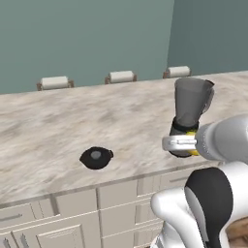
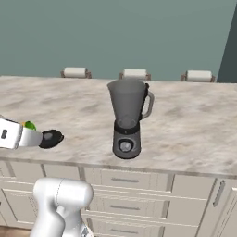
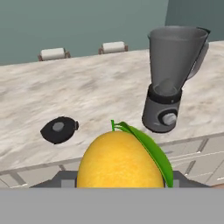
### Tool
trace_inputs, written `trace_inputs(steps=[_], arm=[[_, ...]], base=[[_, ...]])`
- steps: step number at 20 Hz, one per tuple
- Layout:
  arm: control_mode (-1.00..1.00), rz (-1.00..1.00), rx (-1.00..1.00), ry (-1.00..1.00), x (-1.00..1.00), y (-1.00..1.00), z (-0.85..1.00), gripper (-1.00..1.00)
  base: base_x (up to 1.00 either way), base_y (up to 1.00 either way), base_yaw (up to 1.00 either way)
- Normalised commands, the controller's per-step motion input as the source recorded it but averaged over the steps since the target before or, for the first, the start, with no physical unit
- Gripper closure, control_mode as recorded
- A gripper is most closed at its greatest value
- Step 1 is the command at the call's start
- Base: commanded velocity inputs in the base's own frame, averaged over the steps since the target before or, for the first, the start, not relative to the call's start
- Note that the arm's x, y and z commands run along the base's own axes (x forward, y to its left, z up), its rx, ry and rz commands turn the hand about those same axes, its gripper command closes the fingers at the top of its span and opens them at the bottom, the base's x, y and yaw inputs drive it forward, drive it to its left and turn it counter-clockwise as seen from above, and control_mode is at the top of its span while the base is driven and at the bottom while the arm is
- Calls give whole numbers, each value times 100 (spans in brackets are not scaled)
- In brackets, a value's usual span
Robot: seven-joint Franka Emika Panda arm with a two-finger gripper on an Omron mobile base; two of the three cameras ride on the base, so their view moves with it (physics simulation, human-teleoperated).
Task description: Grab the garlic and lemon from the fridge, place them in the blender, close the lid, and turn on the blender to create a marinade.
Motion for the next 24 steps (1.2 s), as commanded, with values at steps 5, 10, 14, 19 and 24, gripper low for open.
trace_inputs(steps=[5, 10, 14, 19, 24], arm=[[100, 0, 0, 0, 0, 0, 0, 100], [100, 0, 0, 0, 0, 0, 0, 100], [-100, -1, 0, 6, 23, -1, 19, 100], [-100, -5, 6, 13, 62, -26, 40, 100], [-100, -8, 3, 17, 99, -33, 36, 100]], base=[[2, -49, 8], [21, -23, 3], [7, 0, 0], [0, 0, 0], [0, 0, 0]])
